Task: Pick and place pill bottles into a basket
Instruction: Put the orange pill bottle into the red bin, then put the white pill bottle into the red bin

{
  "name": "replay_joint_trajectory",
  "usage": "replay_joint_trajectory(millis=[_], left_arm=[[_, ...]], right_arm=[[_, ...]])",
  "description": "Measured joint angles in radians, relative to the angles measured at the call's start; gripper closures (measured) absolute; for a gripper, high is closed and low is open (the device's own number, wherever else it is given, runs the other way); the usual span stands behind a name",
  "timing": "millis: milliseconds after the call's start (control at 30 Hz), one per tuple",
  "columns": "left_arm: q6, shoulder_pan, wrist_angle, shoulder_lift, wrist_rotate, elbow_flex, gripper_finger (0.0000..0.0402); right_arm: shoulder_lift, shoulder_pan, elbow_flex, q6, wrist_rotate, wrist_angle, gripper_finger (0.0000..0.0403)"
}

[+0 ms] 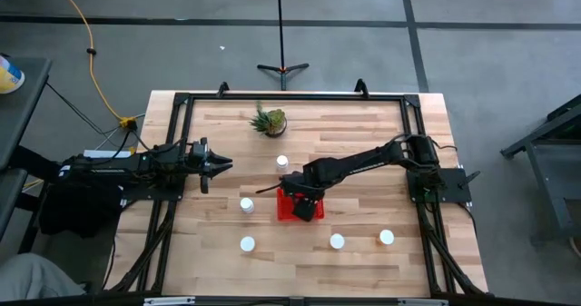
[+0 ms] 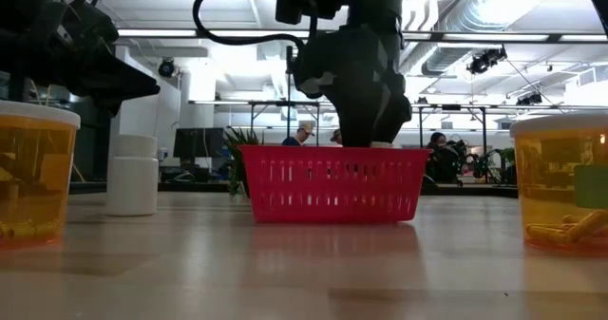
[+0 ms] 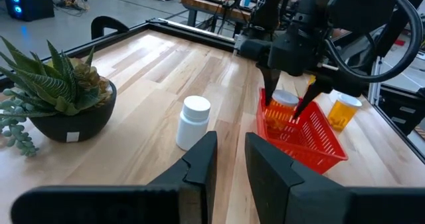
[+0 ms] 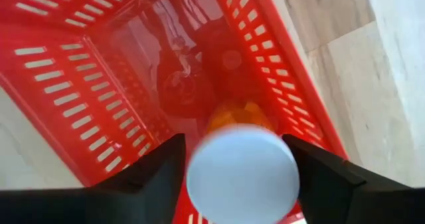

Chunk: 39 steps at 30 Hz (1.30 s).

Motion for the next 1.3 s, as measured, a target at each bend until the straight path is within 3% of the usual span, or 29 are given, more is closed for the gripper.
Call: replay_joint_trajectory(millis=[267, 567, 867, 1300], left_arm=[[0.000, 0.000, 0.000, 0.000, 0.000, 0.000, 0.0286], [0.000, 0.000, 0.000, 0.000, 0.000, 0.000, 0.0286], [-0.001, 0.000, 0.000, 0.000, 0.000, 0.000, 0.0286], [-0.001, 0.000, 0.000, 0.000, 0.000, 0.000, 0.0286]], right_arm=[[0.000, -0.010, 0.005, 0.004, 0.006, -0.043, 0.0113], [-0.002, -0.025, 0.127, -0.025, 0.024, -0.117, 0.0111], [-0.002, -0.062, 0.264, -0.071, 0.133, -0.158, 0.0111], [0.016, -0.187, 0.277, -0.189, 0.124, -0.029, 0.0111]])
